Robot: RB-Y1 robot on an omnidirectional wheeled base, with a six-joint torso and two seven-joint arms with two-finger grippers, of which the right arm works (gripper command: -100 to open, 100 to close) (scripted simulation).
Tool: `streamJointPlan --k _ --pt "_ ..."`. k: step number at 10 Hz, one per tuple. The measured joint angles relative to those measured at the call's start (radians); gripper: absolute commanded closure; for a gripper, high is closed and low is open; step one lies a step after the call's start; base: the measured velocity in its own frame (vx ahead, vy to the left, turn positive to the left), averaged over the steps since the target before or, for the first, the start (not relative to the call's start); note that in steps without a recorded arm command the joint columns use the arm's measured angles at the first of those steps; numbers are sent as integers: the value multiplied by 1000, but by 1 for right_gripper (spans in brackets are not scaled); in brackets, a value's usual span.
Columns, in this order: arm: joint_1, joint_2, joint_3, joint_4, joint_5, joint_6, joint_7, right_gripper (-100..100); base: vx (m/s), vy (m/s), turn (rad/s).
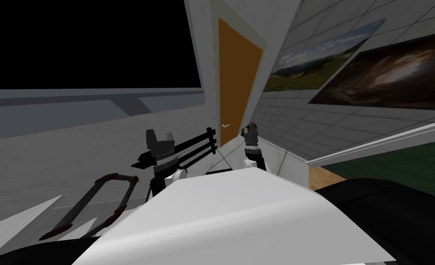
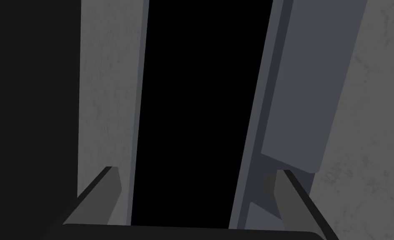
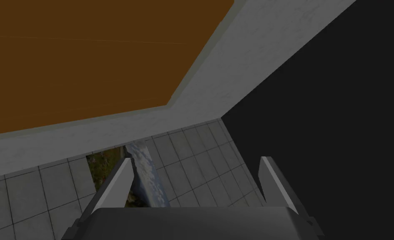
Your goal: Pull the door open
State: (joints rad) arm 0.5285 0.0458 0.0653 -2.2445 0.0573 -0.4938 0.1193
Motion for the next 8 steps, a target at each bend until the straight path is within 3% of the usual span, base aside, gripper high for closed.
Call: streamJointPlan --k 8 --pt "-66 -64 20 195 -79 -45 -14 -100 44 -54 119"
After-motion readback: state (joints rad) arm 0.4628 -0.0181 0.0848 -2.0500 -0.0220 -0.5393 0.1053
